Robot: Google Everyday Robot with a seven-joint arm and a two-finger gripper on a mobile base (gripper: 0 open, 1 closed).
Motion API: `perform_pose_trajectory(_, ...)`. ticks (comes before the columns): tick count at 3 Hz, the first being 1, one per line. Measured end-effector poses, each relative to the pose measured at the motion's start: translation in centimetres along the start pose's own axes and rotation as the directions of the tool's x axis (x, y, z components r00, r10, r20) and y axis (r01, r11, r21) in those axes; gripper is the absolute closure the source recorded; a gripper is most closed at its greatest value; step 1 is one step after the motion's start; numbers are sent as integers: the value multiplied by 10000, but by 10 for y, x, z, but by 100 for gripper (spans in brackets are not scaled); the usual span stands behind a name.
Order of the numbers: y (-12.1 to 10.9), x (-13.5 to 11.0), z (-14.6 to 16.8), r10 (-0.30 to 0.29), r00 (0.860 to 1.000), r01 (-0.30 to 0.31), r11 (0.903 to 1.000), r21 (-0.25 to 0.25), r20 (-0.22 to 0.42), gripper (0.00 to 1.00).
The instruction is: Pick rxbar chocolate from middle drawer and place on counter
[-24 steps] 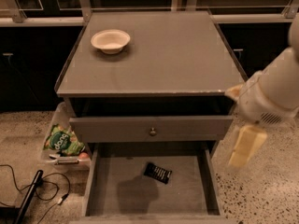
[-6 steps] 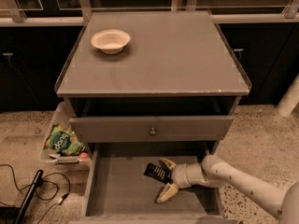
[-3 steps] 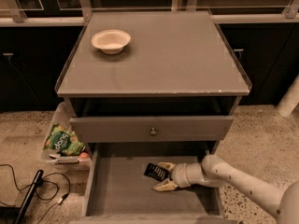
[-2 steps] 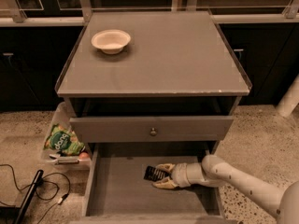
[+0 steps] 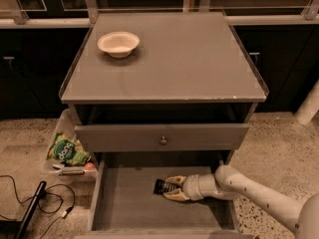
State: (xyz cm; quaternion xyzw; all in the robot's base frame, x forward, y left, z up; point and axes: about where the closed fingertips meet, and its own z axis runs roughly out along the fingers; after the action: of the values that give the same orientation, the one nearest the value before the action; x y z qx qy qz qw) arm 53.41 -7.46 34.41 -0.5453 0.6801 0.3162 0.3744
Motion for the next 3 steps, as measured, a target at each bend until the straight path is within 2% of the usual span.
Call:
perform_pose_trajectory(1, 0, 0, 0, 1, 10000, -1, 10000, -2, 1, 100)
perform_pose_trajectory(3, 9, -2, 1, 306, 9991, -296, 9989, -364, 284, 100)
